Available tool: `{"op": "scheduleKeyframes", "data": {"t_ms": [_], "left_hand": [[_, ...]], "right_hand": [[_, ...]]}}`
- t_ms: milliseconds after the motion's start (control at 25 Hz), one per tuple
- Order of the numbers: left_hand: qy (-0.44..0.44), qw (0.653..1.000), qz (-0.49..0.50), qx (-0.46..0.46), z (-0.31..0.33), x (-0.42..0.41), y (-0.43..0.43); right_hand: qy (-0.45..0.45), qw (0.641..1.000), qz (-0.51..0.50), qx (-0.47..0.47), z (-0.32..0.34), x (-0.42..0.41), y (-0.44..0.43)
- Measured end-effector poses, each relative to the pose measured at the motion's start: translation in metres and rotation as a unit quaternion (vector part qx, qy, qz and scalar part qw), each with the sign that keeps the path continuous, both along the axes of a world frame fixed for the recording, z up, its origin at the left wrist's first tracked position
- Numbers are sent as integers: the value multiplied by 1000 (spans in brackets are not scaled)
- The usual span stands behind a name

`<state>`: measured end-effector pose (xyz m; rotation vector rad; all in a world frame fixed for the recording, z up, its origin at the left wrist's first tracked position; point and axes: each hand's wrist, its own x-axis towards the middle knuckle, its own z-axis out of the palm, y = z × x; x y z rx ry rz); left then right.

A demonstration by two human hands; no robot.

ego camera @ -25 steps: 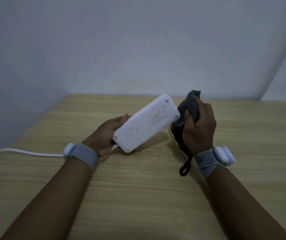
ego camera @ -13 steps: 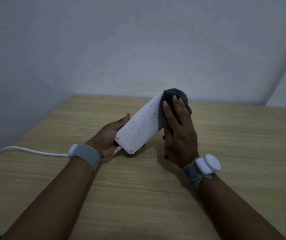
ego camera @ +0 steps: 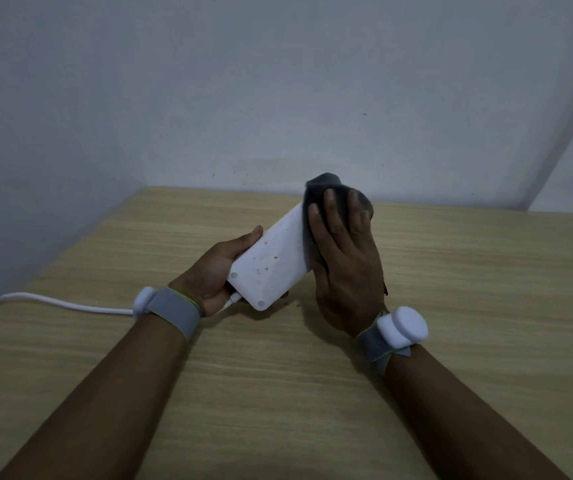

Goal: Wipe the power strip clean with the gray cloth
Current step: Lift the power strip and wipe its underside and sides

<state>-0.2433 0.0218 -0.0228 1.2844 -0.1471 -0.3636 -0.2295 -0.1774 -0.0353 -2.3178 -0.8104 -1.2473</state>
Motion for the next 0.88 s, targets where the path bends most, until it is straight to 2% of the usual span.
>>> {"op": "scheduleKeyframes", "data": {"t_ms": [120, 280, 360, 520, 600, 800, 880], "left_hand": [[0, 1000, 0, -20, 0, 0, -1], [-8, 998, 20, 65, -4, 0, -4], [-7, 998, 22, 61, -5, -1, -4], [-7, 1000, 13, -11, -3, 0, -1], [-11, 1000, 7, -14, -1, 0, -1], [-12, 1000, 15, -17, 1, -2, 1], [-26, 999, 4, -29, 1, -2, 2]], "right_hand": [[5, 998, 7, -57, -3, 0, 8], [67, 997, -17, 42, 2, 8, -9], [74, 995, -12, 66, 4, 6, -11], [23, 999, 20, -28, 1, -2, 6], [16, 998, 22, -54, 1, -1, 6], [77, 995, -10, 65, 8, 3, -10], [58, 997, 5, 44, 4, -1, -3]]}}
